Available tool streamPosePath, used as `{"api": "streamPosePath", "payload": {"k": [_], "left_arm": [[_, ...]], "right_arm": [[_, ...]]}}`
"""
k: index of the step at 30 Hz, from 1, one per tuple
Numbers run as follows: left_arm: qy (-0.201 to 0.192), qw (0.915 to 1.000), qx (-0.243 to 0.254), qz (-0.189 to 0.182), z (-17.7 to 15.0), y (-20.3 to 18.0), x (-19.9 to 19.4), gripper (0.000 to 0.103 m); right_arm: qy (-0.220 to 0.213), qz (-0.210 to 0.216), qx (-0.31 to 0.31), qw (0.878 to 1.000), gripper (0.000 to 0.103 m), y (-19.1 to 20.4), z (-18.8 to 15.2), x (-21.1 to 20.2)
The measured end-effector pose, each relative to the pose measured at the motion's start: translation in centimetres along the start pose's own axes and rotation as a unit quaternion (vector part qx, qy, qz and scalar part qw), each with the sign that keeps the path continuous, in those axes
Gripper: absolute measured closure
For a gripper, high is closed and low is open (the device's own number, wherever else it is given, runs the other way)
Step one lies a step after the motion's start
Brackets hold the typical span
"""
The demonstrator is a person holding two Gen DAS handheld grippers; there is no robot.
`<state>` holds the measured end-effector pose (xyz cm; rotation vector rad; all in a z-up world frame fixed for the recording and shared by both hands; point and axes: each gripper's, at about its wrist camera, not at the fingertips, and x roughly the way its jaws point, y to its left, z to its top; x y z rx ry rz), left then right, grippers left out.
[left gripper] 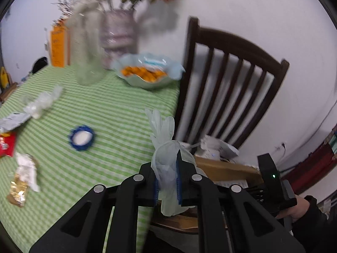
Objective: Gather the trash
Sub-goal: 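Carry glove and clear container to the cardboard box and open both tools, then grasp the white printed paper packet with the left tool while the right tool grasps the clear plastic bag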
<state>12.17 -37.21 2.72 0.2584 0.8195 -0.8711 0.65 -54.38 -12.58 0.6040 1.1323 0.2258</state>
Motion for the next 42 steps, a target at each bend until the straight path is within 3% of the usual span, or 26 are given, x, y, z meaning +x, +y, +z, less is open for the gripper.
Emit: {"api": "streamPosePath", "payload": {"k": [4,6,7,8,12,16,20,26,34,42], "left_arm": [[0.028,0.9991,0.016,-0.028,-0.6,-3.0,2.6,0.093],[0.044,0.9974,0.032,-0.046,-1.1,-4.6,4.0,0.093],[0.057,0.9957,0.045,-0.057,-1.6,-5.6,4.9,0.093],[0.066,0.9944,0.053,-0.063,-2.0,-6.3,5.7,0.093],[0.116,0.9887,0.063,-0.072,-4.1,-8.1,9.4,0.093],[0.174,0.9808,0.055,-0.070,-5.9,-8.2,13.2,0.092],[0.212,0.9735,0.064,-0.059,-7.2,-8.2,15.1,0.058],[0.200,0.9760,0.068,-0.052,-6.7,-8.1,14.7,0.048],[0.166,0.9835,0.057,-0.045,-5.2,-7.5,12.3,0.048],[0.120,0.9888,0.076,-0.044,-4.1,-8.4,9.3,0.039]], "right_arm": [[0.004,-0.023,0.017,1.000,0.088,-1.8,-0.7,-1.4],[0.009,-0.059,0.020,0.998,0.063,-2.6,-1.0,-2.1],[0.015,-0.090,0.016,0.996,0.037,-2.9,-1.3,-2.2],[0.020,-0.114,0.009,0.993,0.034,-3.1,-1.7,-2.1],[0.016,-0.114,0.011,0.993,0.034,-3.8,-3.0,-3.0],[-0.017,-0.111,0.017,0.994,0.034,-4.2,-3.3,-5.1],[-0.049,-0.112,0.028,0.992,0.034,-5.0,-3.0,-7.1],[-0.066,-0.112,0.038,0.991,0.034,-5.4,-2.4,-7.9],[-0.076,-0.118,0.038,0.989,0.033,-5.0,-2.5,-8.4],[-0.083,-0.166,0.027,0.982,0.033,-4.2,-2.1,-9.1]]}}
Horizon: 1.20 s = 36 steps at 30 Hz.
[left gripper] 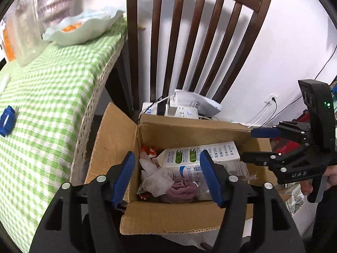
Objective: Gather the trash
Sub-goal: 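Grasp the white printed paper packet with the left tool while the right tool grasps the clear plastic bag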
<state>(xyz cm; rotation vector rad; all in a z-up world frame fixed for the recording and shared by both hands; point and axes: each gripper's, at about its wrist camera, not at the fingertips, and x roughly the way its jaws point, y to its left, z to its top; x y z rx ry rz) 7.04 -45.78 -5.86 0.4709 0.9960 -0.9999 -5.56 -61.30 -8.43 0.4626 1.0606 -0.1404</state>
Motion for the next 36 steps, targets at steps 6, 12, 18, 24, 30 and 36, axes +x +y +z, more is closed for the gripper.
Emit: {"api": "streamPosePath", "payload": {"k": [6,12,18,24,30,36], "left_arm": [[-0.043,0.9990,0.004,0.009,0.2,0.1,-2.9,0.031],[-0.109,0.9937,0.000,0.025,0.0,1.6,-7.0,0.030],[-0.169,0.9830,-0.039,0.060,-1.0,5.0,-11.5,0.030],[-0.201,0.9666,-0.116,0.109,-3.1,11.2,-15.8,0.030],[-0.214,0.9451,-0.187,0.162,-5.6,18.1,-19.1,0.030],[-0.206,0.9242,-0.260,0.189,-7.7,25.4,-21.5,0.030]], "right_arm": [[-0.017,-0.068,-0.030,0.997,0.032,1.2,0.4,-0.7],[-0.052,-0.088,-0.039,0.994,0.032,3.0,1.2,-2.1],[-0.113,-0.097,-0.053,0.987,0.032,6.2,3.6,-3.8],[-0.157,-0.078,-0.105,0.979,0.032,11.6,7.3,-4.2],[-0.179,-0.041,-0.161,0.970,0.032,18.0,10.2,-3.1],[-0.187,-0.010,-0.208,0.960,0.031,24.1,12.3,-1.3]]}}
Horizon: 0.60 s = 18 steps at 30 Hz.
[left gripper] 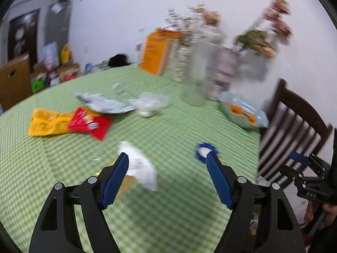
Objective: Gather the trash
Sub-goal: 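Grasp the white printed paper packet with the left tool while the right tool grasps the clear plastic bag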
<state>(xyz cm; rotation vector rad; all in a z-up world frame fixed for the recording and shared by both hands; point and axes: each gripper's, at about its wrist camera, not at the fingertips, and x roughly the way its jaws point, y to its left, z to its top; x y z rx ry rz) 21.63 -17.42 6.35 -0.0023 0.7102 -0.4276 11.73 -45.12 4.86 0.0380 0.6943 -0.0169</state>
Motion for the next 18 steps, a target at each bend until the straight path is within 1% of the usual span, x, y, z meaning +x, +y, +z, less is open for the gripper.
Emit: {"api": "streamPosePath", "payload": {"k": [3,6,8,9,10,13,16,17,18], "left_arm": [[0.017,0.9981,-0.060,0.001,1.6,4.6,1.1,0.030],[0.024,0.9946,-0.098,0.024,3.2,7.9,2.5,0.031],[0.031,0.9910,-0.128,0.023,4.8,10.3,4.2,0.032],[0.036,0.9895,-0.138,0.025,5.2,11.0,4.9,0.039],[0.042,0.9875,-0.149,0.029,6.0,11.8,6.2,0.042],[0.064,0.9832,-0.166,0.040,7.1,13.1,9.3,0.048],[0.082,0.9756,-0.195,0.058,7.4,14.0,12.0,0.049],[0.086,0.9733,-0.204,0.060,7.4,14.2,12.7,0.051],[0.089,0.9718,-0.208,0.065,7.5,14.3,13.4,0.056]], "right_arm": [[-0.006,0.011,-0.011,1.000,0.031,1.6,1.7,1.4],[-0.010,0.022,-0.014,1.000,0.031,2.8,3.1,2.9],[-0.011,0.028,-0.018,0.999,0.031,3.5,3.8,3.7],[-0.011,0.030,-0.020,0.999,0.031,3.9,4.3,4.3],[-0.010,0.033,-0.022,0.999,0.031,4.2,4.8,4.9],[-0.008,0.038,-0.033,0.999,0.031,5.2,6.0,6.6],[-0.008,0.044,-0.041,0.998,0.031,5.9,7.3,8.3],[-0.007,0.045,-0.043,0.998,0.031,6.2,7.7,9.1],[-0.005,0.047,-0.045,0.998,0.031,6.4,8.1,9.7]]}}
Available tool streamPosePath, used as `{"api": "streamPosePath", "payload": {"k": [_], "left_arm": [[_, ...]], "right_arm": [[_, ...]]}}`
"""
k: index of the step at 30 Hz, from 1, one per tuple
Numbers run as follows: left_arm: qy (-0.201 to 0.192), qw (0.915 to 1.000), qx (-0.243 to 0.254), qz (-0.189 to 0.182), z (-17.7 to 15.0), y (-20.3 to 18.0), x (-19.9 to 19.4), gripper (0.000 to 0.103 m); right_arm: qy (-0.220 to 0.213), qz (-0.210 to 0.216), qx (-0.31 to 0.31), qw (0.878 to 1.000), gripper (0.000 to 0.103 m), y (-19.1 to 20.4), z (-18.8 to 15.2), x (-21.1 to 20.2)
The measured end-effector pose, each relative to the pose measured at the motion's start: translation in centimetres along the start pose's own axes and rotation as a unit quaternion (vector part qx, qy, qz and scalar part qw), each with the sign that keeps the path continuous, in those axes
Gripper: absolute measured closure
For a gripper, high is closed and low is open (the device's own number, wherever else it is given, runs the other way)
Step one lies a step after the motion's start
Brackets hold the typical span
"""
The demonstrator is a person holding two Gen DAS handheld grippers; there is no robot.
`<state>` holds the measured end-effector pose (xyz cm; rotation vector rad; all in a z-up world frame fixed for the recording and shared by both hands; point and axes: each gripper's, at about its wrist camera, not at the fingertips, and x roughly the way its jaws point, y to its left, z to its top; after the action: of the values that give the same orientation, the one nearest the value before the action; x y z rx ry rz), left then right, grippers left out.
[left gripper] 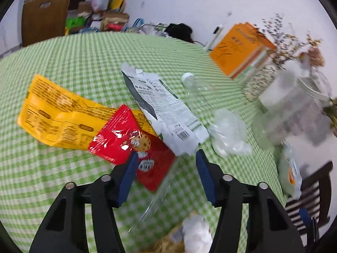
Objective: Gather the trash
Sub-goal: 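Grasp the white printed paper packet with the left tool while the right tool grasps the clear plastic bag, then carry paper packet and plastic bag to the cardboard box and release both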
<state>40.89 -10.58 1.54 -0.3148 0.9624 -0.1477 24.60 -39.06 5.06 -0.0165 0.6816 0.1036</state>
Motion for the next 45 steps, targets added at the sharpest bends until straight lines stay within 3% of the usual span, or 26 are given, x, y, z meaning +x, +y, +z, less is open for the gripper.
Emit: {"api": "streamPosePath", "payload": {"k": [2,5,8,10,15,19,24,27,28,29,30,32,34,36,40,45], "left_arm": [[-0.002,1.0000,0.005,0.004,0.3,-0.4,0.7,0.062],[-0.009,0.9996,0.018,0.021,0.4,-0.8,1.9,0.084],[-0.018,0.9996,0.021,0.005,0.1,-0.6,2.0,0.089],[-0.032,0.9991,0.023,0.013,0.2,-0.5,1.6,0.095],[-0.057,0.9980,-0.019,-0.019,1.8,1.5,-1.4,0.096],[-0.084,0.9953,-0.033,-0.034,3.0,2.8,-3.8,0.096],[-0.098,0.9936,-0.040,-0.038,3.8,3.6,-5.0,0.096],[-0.095,0.9938,-0.045,-0.036,4.1,4.1,-4.7,0.096],[-0.095,0.9939,-0.046,-0.033,4.2,4.3,-4.6,0.096],[-0.094,0.9939,-0.048,-0.031,4.3,4.5,-4.5,0.096],[-0.093,0.9940,-0.049,-0.029,4.2,4.6,-4.4,0.096],[-0.091,0.9942,-0.051,-0.029,4.1,4.8,-4.3,0.096],[-0.089,0.9945,-0.048,-0.026,3.9,4.7,-4.1,0.096],[-0.088,0.9947,-0.047,-0.028,4.0,4.5,-3.9,0.096],[-0.094,0.9946,-0.035,-0.028,3.9,3.5,-4.2,0.096],[-0.100,0.9931,-0.036,-0.049,3.9,3.0,-5.7,0.097]], "right_arm": [[0.004,0.009,-0.002,1.000,0.031,0.3,0.8,1.4],[0.013,0.032,0.002,0.999,0.031,0.9,2.0,3.7],[0.027,0.074,0.022,0.997,0.031,1.3,3.6,6.3],[0.035,0.089,0.032,0.995,0.031,1.6,4.9,8.3],[0.042,0.103,0.046,0.993,0.031,2.2,7.6,12.6],[0.038,0.068,0.055,0.995,0.031,1.4,10.1,15.7],[0.089,0.027,0.022,0.995,0.031,1.4,11.7,21.1],[0.121,0.024,0.016,0.992,0.031,1.3,11.6,23.7],[0.133,0.033,0.026,0.990,0.034,1.0,11.3,24.4],[0.141,0.046,0.036,0.988,0.045,0.8,11.1,24.9],[0.140,0.063,0.053,0.987,0.048,0.4,11.0,25.1],[0.142,0.071,0.047,0.986,0.080,0.5,11.0,24.7],[0.148,0.088,0.045,0.984,0.096,0.7,11.0,23.8],[0.134,0.054,0.017,0.989,0.098,1.1,11.1,22.2],[0.076,0.027,0.010,0.997,0.098,0.1,12.1,16.5],[0.010,0.018,0.012,1.000,0.098,-1.7,12.2,6.9]]}}
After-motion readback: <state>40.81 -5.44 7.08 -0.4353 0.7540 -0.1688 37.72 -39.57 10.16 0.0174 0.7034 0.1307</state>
